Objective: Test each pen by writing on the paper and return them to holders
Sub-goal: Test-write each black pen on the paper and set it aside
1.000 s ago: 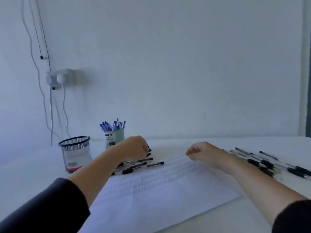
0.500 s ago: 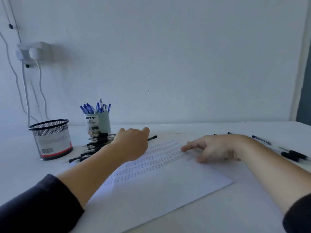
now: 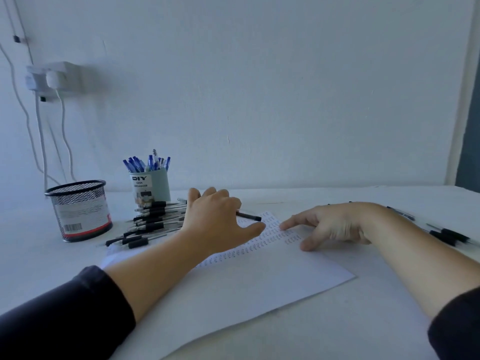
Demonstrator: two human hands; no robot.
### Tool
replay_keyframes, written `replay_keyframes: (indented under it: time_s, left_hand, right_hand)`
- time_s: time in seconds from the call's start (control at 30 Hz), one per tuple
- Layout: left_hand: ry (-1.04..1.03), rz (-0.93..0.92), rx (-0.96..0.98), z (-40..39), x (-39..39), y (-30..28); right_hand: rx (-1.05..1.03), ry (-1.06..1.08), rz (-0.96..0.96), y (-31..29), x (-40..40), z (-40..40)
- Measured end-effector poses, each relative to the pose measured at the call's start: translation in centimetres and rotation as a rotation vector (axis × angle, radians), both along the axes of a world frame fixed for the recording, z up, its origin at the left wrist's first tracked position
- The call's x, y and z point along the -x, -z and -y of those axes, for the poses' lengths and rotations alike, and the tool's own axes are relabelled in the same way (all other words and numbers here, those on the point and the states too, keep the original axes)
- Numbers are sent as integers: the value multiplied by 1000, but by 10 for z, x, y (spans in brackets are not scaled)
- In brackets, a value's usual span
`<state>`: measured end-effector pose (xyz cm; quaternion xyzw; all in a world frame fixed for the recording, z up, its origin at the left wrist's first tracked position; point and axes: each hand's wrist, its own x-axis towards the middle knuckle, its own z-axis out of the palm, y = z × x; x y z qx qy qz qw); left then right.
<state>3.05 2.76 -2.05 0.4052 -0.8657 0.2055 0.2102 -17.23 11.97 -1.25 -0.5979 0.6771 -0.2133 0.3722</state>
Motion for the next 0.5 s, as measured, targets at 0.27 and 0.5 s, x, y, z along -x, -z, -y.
replay_keyframes:
  time_s: [0.27, 0.5]
  left_hand:
    - [68, -48, 39, -4, 0, 4]
    - [112, 19, 122, -6, -1, -1]
  right_hand:
    - [-33, -7, 64, 2, 5, 3]
    - [-47, 0, 30, 0, 2, 0]
